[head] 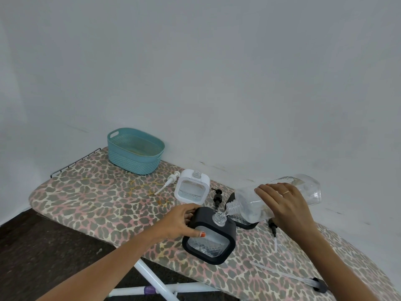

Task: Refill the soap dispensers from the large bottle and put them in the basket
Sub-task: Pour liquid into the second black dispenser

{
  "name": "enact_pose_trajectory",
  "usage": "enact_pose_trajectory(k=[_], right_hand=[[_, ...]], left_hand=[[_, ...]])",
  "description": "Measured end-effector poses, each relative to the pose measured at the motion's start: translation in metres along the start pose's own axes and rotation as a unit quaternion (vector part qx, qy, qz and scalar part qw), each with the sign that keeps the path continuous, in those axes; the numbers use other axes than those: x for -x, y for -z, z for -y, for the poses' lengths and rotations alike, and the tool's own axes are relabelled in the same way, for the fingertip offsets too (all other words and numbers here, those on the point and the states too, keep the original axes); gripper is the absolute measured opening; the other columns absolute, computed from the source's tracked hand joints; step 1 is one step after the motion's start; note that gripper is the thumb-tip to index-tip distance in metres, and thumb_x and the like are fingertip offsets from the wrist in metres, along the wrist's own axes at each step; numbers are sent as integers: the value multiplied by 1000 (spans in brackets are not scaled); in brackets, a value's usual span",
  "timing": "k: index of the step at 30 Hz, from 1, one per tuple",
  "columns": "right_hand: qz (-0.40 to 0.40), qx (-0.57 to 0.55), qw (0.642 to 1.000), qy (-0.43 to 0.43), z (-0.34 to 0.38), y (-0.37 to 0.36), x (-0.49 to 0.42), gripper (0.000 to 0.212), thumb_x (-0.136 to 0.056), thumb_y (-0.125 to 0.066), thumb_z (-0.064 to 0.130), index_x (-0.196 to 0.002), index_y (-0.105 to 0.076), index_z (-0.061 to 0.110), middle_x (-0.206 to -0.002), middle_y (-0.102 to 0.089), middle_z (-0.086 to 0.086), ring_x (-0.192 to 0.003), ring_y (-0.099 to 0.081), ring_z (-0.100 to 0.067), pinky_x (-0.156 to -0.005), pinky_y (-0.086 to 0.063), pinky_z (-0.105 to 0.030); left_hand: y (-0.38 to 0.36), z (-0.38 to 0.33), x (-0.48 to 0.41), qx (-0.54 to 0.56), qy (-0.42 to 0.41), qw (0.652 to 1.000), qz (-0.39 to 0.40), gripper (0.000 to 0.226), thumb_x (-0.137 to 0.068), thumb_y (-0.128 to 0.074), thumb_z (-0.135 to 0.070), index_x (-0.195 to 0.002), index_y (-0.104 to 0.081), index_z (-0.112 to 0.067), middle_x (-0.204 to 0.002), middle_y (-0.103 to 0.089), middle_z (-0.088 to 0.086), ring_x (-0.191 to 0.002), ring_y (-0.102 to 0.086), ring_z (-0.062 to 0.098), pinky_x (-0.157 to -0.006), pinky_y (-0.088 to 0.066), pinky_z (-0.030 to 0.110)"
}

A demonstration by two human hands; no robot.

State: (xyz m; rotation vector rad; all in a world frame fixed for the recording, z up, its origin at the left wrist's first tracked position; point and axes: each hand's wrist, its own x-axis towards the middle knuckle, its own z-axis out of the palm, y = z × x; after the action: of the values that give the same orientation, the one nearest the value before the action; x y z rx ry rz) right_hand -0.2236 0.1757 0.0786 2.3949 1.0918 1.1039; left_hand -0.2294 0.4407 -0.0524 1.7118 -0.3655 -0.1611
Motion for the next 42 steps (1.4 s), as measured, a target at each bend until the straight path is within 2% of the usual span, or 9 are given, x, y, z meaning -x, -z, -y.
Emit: enact_pose_trajectory(k=[7, 10, 14, 19, 22, 29, 37, 42], right_hand=[[-5, -2, 1000, 6, 0, 0, -1, 59, -37, -69, -22, -89, -70, 5, -89, -72, -7, -77, -69, -27, -71, -54, -38], [-11, -1, 1000, 11, 0, 0, -2, 59, -37, -67, -22, -89, -70, 5, -89, -72, -7, -77, -69, -27, -71, -53, -37], [-17, -1, 1000, 15, 0, -2, -2, 58, -40, -63, -23, -90, -69, 6, -90, -71, -7, -78, -69, -27, -71, -54, -38], [-34, 0, 999, 29, 0, -4, -2, 50, -55, -42, -17, -91, -68, 6, -90, -71, -7, -79, -69, -27, -72, -54, -38], [-38, 4, 999, 34, 0, -4, -2, 49, -59, -37, -14, -91, -68, 5, -90, -71, -7, -79, -69, -27, -72, -54, -39], [-45, 11, 998, 40, -1, -3, -3, 46, -61, -40, -13, -91, -70, 5, -90, -72, -7, -79, -69, -27, -72, -54, -39], [-53, 21, 997, 53, -4, -4, -3, 44, -73, -33, -8, -92, -70, 6, -91, -72, -6, -81, -69, -26, -74, -53, -39], [-50, 24, 997, 59, -4, -4, -3, 43, -67, -41, -12, -93, -70, 7, -92, -71, -6, -81, -69, -26, -75, -53, -39]], left_hand=[[0, 1, 0, 4, 4, 1000, 6, 59, -65, -82, -12, -115, -53, -26, -121, -59, -5, -116, -55, 12, -102, -43, 27], [-1, 1, 0, 8, 3, 1000, 7, 57, -65, -82, -11, -111, -54, -31, -118, -60, -10, -113, -56, 9, -97, -45, 20], [-1, 0, 1, 12, -2, 1000, 7, 56, -65, -82, -11, -108, -55, -35, -116, -61, -11, -111, -57, 6, -96, -45, 19], [-1, 0, 1, 9, 1, 1000, 5, 56, -64, -83, -14, -107, -55, -38, -117, -60, -14, -113, -55, 7, -100, -42, 22], [0, 1, 1, 6, 3, 1000, 5, 56, -64, -83, -16, -107, -55, -38, -117, -60, -14, -114, -55, 7, -102, -41, 24], [-1, -1, 1, 10, 5, 1000, 6, 59, -63, -83, -16, -112, -54, -33, -122, -60, -4, -117, -54, 14, -105, -41, 37], [-3, -2, 1, 11, 5, 1000, 7, 57, -63, -83, -14, -109, -55, -34, -120, -60, -5, -116, -54, 15, -106, -41, 38], [-4, -2, 0, 18, 8, 1000, 7, 57, -63, -83, -12, -108, -55, -34, -120, -60, -5, -117, -54, 16, -103, -43, 33]])
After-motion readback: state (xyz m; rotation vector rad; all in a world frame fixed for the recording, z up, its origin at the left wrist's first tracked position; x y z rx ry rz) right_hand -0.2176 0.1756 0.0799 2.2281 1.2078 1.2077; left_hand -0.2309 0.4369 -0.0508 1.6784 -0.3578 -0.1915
